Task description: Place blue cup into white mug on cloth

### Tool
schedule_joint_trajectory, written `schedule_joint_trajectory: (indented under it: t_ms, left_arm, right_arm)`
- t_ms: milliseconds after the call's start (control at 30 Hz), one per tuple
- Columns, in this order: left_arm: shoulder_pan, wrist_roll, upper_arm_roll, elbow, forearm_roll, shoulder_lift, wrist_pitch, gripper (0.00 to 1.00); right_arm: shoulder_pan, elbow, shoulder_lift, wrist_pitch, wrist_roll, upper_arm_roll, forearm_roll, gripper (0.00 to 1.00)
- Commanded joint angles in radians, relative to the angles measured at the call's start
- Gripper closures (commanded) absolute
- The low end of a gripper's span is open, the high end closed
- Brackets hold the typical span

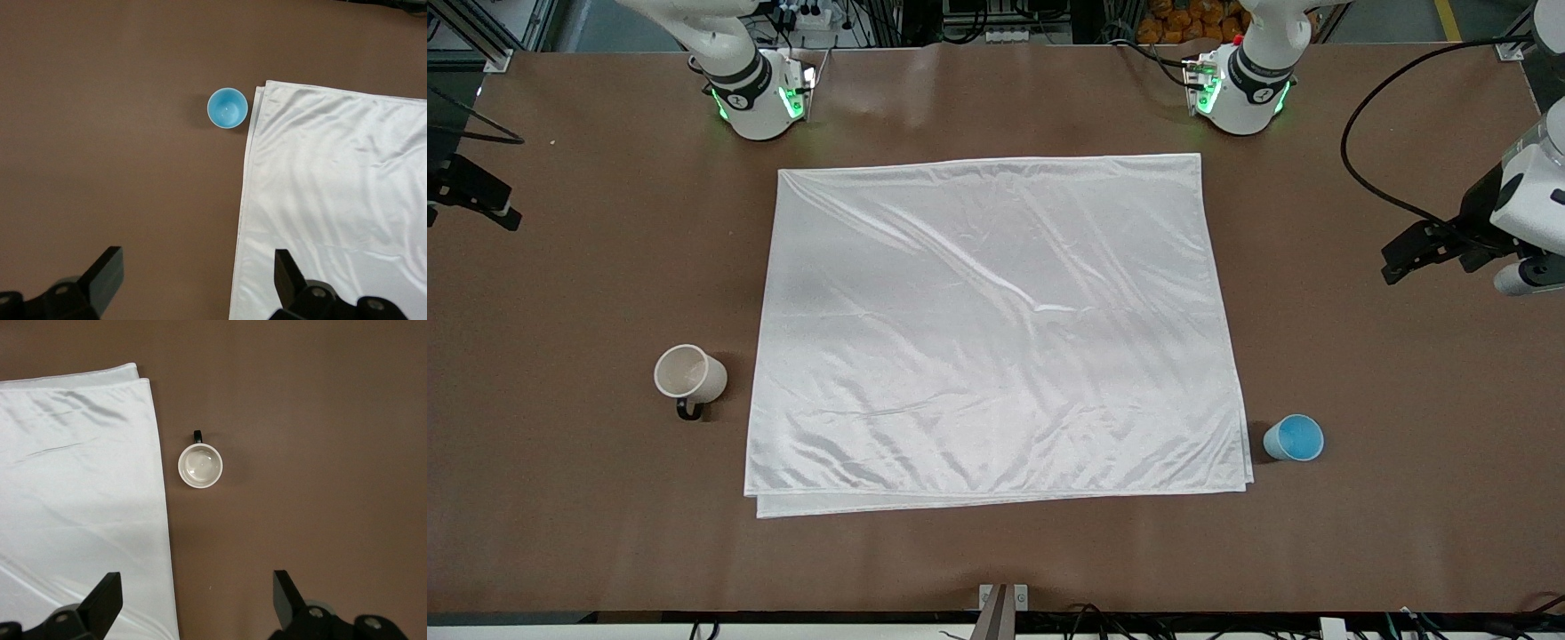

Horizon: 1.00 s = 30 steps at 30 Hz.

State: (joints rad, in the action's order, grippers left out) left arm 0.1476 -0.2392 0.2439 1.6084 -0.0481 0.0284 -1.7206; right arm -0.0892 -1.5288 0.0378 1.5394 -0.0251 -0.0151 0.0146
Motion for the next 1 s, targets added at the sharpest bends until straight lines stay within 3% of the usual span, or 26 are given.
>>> schedule_joint_trajectory:
  t_ms: [0, 733, 967]
  left_arm:
    - [0.003, 0.02, 0.0, -0.005, 0.022, -0.004, 0.009, 0.0]
    - [-0.002, 0.001, 0.009, -0.015, 0.017, -0.002, 0.009, 0.0]
    - [-0.002, 0.017, 0.009, -0.015, 0.014, -0.002, 0.01, 0.0]
  right_arm:
    - [-0.01, 0.018, -0.009, -0.013, 0.011, -0.011, 0.008, 0.0]
    - [-0.012, 0.016, -0.01, -0.018, 0.005, -0.005, 0.008, 0.0]
    - [-0.012, 0.015, -0.055, 0.001, 0.004, -0.005, 0.007, 0.0]
